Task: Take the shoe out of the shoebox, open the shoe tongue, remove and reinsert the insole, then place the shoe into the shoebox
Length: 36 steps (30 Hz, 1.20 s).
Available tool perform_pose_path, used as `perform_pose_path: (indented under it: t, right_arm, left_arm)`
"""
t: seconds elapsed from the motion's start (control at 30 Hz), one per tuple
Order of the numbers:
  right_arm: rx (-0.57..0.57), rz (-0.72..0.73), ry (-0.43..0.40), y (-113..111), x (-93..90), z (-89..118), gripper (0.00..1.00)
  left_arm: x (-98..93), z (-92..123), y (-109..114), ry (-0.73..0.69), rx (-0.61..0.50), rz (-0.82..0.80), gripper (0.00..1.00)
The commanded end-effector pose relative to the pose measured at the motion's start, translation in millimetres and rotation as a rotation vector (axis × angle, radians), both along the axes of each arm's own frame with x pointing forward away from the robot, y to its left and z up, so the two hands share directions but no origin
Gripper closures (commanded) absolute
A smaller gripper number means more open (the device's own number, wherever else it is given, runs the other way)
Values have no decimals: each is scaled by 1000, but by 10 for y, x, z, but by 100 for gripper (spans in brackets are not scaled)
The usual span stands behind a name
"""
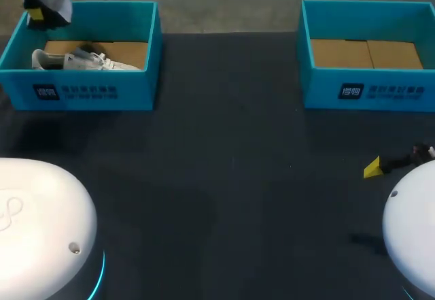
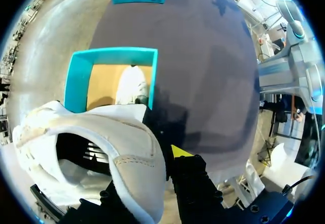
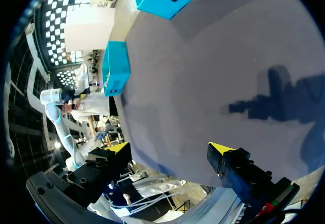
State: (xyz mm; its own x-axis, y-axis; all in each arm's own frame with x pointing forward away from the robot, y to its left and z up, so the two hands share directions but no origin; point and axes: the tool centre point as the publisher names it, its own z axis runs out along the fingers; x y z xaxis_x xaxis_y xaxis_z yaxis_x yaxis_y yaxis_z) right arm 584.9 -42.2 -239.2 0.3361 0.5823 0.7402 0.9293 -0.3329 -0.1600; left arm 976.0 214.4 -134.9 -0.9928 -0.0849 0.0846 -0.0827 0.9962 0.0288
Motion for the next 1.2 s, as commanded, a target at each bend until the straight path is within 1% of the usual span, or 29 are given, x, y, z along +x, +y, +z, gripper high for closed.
perform_pose_path:
  t: [0.03, 0.87, 0.93, 0.97, 1.0, 1.03, 1.07, 1.1, 1.13, 1.17, 1.2]
  right_arm:
    - [-5, -2, 2, 10, -12, 8, 0]
    - [-5, -2, 2, 10, -12, 8, 0]
    - [-5, -2, 2, 10, -12, 8, 0]
    - [-5, -2, 2, 10, -12, 8, 0]
    - [-5, -2, 2, 10, -12, 8, 0]
    - [-5, -2, 2, 10, -12, 8, 0]
    - [-5, -2, 2, 10, -12, 8, 0]
    - [-5, -2, 2, 10, -12, 8, 0]
    - [-5, -2, 2, 10, -12, 8, 0]
    - [-5, -2, 2, 10, -12, 8, 0]
    - [-5, -2, 2, 10, -12, 8, 0]
  left_arm:
    - [244, -38, 149, 60, -11, 9, 100]
    - [257, -37, 161, 57, -12, 9, 100]
    - [339, -57, 218, 95, -33, -121, 100]
    - [381, -64, 260, 113, -14, -211, 100]
    - [426, -62, 353, 114, -59, -295, 100]
    - [462, -68, 399, 141, -54, -366, 100]
    - [504, -99, 457, 99, -8, -406, 100]
    - [546, -117, 550, 104, -11, -523, 100]
    - [562, -112, 597, 134, -29, -607, 100]
    - [591, -107, 659, 103, 1, -650, 100]
    - [636, -103, 740, 107, 24, -747, 100]
